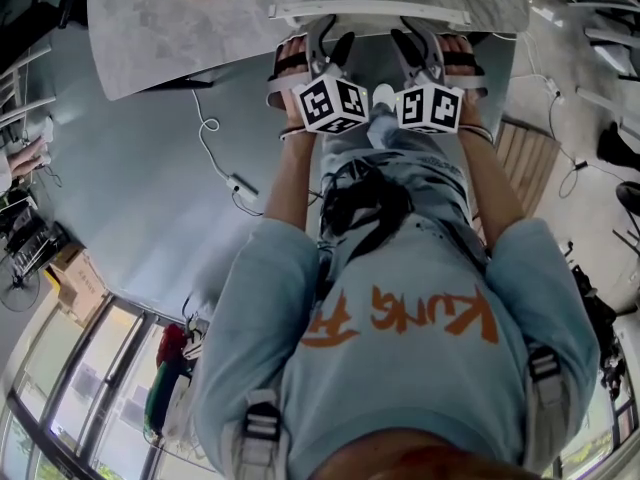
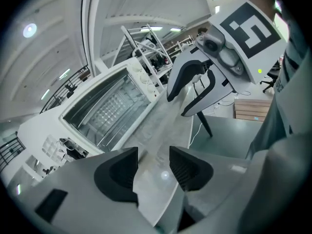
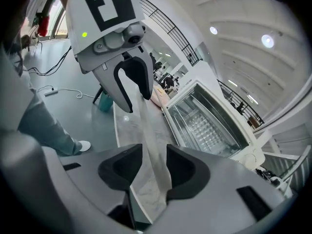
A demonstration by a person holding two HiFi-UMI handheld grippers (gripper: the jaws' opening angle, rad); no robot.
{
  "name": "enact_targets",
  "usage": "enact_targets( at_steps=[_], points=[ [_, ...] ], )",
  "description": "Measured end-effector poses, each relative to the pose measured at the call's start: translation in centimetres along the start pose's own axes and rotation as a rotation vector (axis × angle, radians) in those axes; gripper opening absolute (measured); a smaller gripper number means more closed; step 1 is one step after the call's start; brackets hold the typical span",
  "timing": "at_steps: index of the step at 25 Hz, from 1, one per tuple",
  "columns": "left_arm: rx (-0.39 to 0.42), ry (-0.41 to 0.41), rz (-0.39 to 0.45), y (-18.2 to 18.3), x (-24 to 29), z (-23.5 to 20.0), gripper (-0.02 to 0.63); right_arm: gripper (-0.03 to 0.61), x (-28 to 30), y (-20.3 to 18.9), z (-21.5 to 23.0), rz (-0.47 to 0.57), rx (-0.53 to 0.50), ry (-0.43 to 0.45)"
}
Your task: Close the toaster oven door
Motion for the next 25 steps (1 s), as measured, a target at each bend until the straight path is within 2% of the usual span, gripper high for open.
enact_targets(
  at_steps=[7,13,20,25],
  points=[
    [0.037,0.042,0.003,1.6,-1.3,-2.2,0.186,0.149,0.6,0.9,2.9,0.024,-0.043,-0.039],
    [0.053,0.102,0.013,2.7,-2.3,-4.5,0.184,0.101,0.9,2.1,5.0,0.051,-0.082,-0.078],
    [0.063,0.168,0.022,4.3,-3.4,-6.9,0.155,0.104,1.3,3.0,7.4,0.079,-0.100,-0.100],
    [0.065,0.199,0.059,5.4,-4.0,-8.6,0.155,0.110,1.9,3.7,9.2,0.113,-0.103,-0.118]
  ],
)
Point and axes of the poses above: the fingertips, and each gripper's own axes: x forward along the fingers, z to its right, y out of its top, the point moved 1 cm from there along -x, backward along the fingers, and after that the axes turned 15 degrees about -y, right-handed, at the moved point
